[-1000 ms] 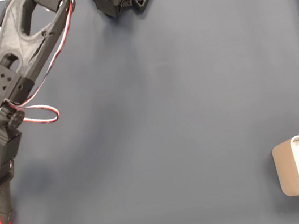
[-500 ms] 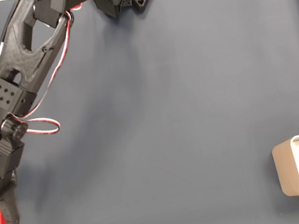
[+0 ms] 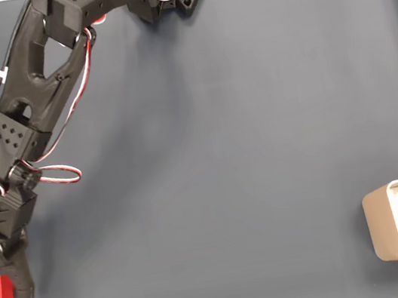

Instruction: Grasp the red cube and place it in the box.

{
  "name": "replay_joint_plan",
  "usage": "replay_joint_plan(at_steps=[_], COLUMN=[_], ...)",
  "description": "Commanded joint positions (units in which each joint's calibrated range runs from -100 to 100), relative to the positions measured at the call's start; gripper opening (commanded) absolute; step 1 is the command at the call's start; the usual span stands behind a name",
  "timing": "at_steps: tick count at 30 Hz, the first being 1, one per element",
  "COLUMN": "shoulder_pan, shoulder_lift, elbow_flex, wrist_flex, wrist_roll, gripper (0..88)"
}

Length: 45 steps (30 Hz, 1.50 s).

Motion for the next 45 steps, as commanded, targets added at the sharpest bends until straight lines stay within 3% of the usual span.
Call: replay_joint_plan(at_steps=[1, 45], shoulder_pan=[0.8, -3.9], shoulder_lift=[0.0, -4.6], elbow_flex=[-4.2, -0.4], wrist_flex=[-1.4, -1.7], wrist_roll=[0.3, -3.5], gripper=[41.1, 41.8])
